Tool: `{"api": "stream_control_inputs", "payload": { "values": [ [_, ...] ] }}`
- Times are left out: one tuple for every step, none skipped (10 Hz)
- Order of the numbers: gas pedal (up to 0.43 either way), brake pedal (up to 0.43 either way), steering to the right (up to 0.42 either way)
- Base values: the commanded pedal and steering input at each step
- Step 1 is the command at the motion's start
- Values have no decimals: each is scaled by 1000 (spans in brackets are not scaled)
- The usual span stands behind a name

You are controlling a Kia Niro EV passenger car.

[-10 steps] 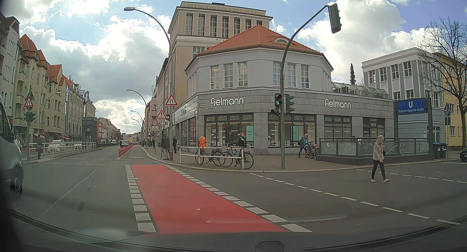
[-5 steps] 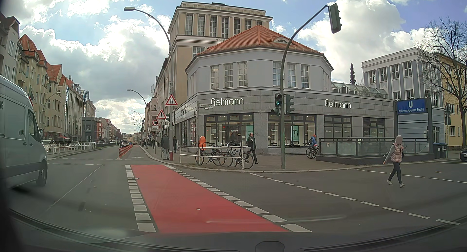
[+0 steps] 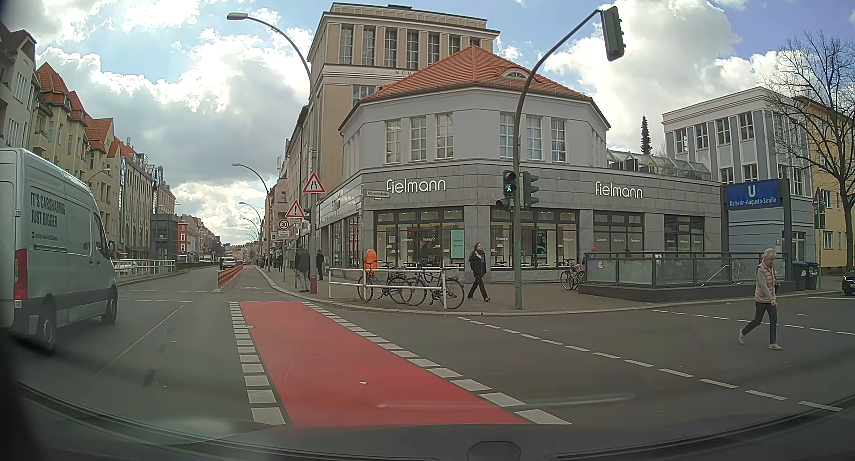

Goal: Follow the waypoints while adhering to traffic rules and regulations

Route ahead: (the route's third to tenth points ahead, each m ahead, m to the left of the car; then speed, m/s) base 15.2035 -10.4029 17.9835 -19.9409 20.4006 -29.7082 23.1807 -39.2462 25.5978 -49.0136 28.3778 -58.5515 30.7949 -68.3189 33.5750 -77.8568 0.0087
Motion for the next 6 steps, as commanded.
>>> {"api": "stream_control_inputs", "payload": {
  "values": [
    [0,280,596],
    [0,280,596],
    [0,280,596],
    [0,280,596],
    [0,280,597],
    [0,280,598]
  ]
}}
